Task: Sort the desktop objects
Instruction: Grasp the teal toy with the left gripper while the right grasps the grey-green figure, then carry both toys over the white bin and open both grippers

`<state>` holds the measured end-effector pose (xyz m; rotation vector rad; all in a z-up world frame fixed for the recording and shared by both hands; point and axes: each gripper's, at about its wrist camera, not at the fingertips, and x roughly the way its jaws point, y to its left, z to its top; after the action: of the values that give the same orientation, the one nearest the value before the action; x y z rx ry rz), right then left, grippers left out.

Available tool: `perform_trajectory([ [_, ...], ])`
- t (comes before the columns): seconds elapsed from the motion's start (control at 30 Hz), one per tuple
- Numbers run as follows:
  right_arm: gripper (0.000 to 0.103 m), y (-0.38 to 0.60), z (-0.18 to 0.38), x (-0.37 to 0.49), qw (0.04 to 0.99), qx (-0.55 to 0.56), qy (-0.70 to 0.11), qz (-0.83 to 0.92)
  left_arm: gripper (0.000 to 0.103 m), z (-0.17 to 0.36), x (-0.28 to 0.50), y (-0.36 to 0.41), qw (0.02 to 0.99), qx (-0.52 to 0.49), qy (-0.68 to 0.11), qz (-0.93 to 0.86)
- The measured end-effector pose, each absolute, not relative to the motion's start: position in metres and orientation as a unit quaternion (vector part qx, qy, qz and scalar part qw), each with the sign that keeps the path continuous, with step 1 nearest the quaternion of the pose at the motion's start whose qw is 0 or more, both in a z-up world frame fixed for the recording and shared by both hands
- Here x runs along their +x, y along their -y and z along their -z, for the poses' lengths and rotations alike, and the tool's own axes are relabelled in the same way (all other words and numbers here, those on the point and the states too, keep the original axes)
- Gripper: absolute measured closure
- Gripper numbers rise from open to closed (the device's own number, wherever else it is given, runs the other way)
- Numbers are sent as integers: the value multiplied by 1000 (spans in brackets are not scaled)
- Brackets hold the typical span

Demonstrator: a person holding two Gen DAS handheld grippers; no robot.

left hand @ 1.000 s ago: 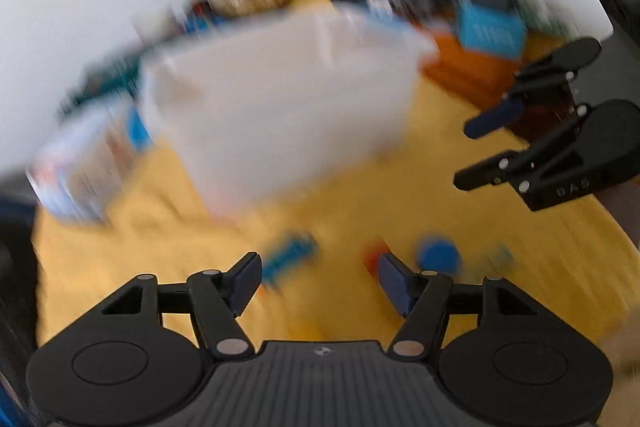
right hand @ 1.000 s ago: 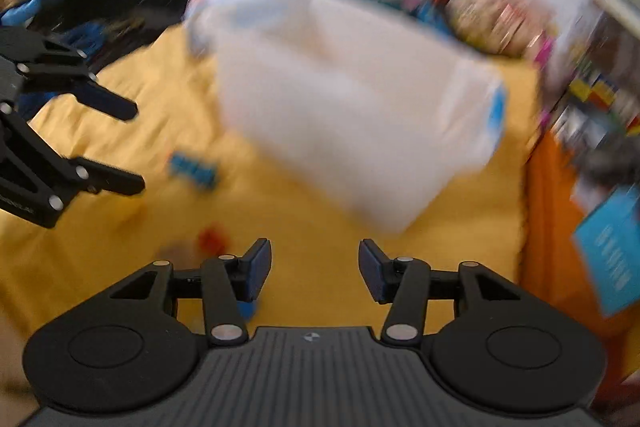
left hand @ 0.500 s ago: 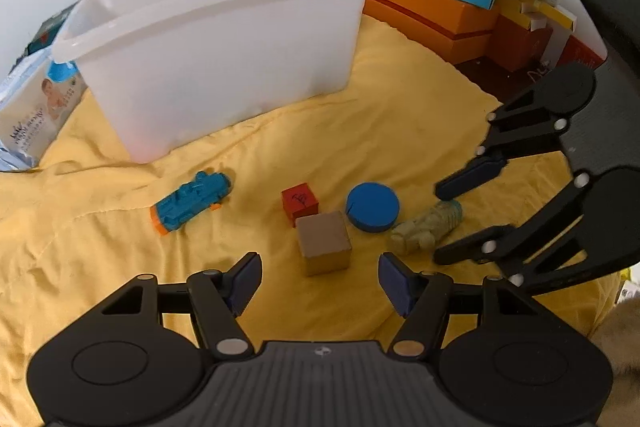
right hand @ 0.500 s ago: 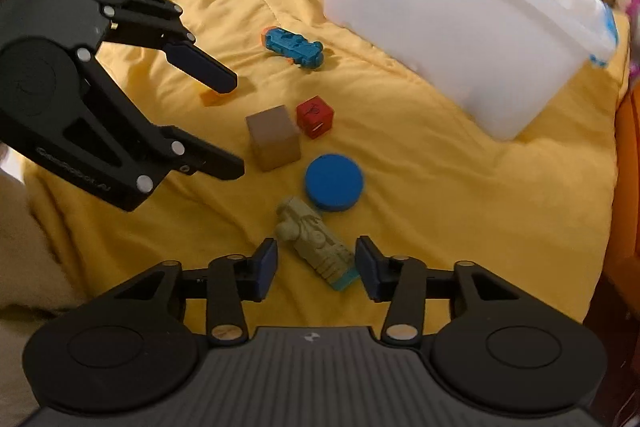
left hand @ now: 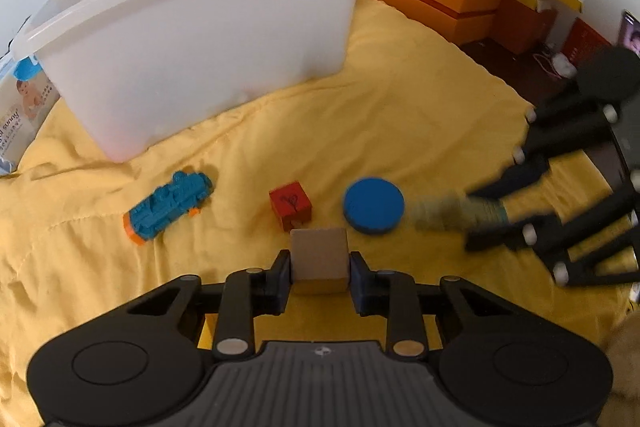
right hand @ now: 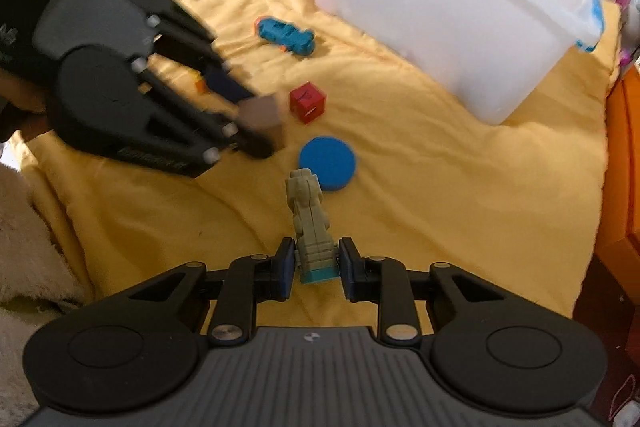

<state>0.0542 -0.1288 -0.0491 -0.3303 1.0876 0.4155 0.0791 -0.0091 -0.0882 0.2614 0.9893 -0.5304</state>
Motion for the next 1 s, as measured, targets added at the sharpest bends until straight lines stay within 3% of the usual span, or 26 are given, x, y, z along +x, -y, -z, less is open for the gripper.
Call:
perform_trajectory([
  [0.2, 77, 124, 52, 63, 822, -159, -509, -199, 68, 94, 68, 10, 833, 162, -462, 259],
  [0.4, 77, 121, 50, 65, 828, -151, -503, -194, 39, 52, 65, -6, 856, 204, -410, 240],
  [0.47, 77, 122, 49, 65, 831, -147, -503, -187, 33, 45, 71, -13, 859, 238, -382, 243],
  [0.57, 77, 123, 51, 66, 833, -141, -504, -178, 33, 53, 94, -17, 848, 297, -355, 259],
  [0.63, 77, 123, 51, 68, 835, -140, -504, -172, 37, 65, 114, -18, 830, 324, -360, 276],
  [0.73, 77, 123, 51, 69, 835, -139, -505, -168, 63, 81, 131, -18, 803, 344, -380, 304],
  [0.87, 77, 121, 53, 73, 836, -136, -508, -158, 66, 97, 131, -18, 794, 369, -370, 310],
  [1.0, 77, 121, 55, 78, 840, -128, -508, -144, 72, 94, 130, -30, 815, 320, -369, 311],
])
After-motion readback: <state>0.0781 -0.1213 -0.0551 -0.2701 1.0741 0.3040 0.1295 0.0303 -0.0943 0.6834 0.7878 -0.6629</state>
